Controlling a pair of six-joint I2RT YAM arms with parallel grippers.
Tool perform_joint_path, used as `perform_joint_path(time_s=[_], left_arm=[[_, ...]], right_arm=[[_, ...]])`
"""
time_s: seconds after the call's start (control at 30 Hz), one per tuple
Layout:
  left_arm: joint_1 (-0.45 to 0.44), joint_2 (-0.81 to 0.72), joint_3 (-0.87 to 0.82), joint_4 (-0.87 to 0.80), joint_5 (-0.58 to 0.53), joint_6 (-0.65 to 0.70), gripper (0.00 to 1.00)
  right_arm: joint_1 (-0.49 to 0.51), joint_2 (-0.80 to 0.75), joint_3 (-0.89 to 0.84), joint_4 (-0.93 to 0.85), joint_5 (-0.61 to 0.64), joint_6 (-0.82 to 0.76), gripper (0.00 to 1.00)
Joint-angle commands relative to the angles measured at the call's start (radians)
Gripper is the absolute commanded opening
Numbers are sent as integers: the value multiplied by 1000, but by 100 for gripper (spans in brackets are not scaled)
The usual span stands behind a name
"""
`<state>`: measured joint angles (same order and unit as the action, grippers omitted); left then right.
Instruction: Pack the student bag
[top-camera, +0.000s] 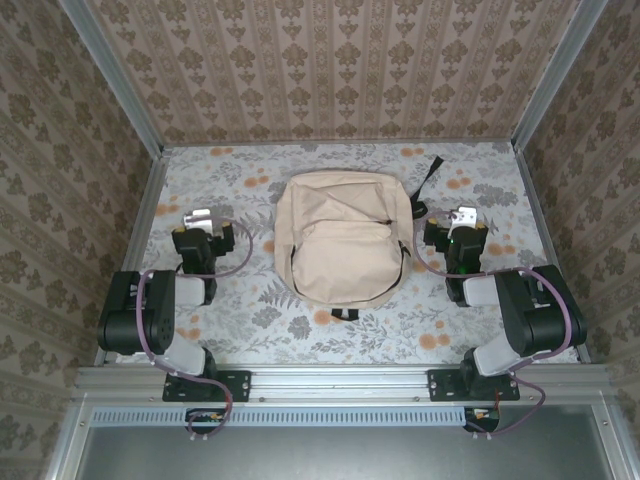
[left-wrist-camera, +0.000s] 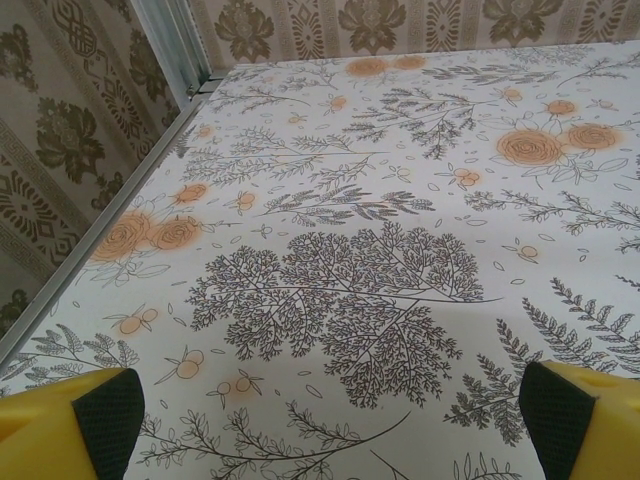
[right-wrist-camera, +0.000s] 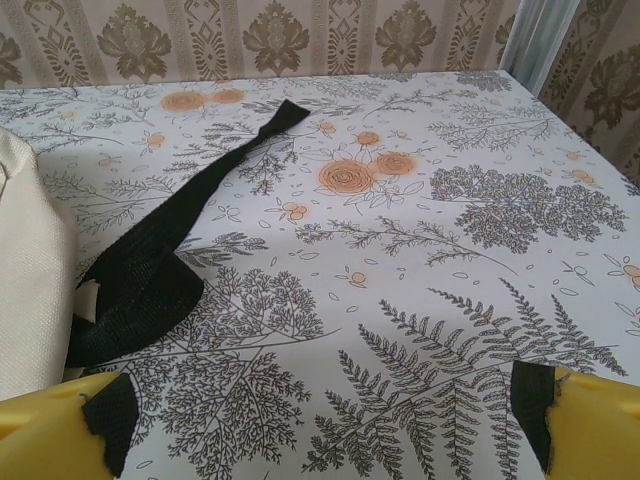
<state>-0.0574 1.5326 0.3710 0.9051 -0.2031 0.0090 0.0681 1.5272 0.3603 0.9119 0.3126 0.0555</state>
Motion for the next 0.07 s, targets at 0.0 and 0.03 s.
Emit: perform_joint_path(time_s=[0.0,0.03], left_arm=[[5,7,18,-14,-4,16,100],[4,7,17,-13,-5,16,100]], right_arm=[[-5,8,20,2,-11,10,100],[-4,5,15,9,-14,8,100]])
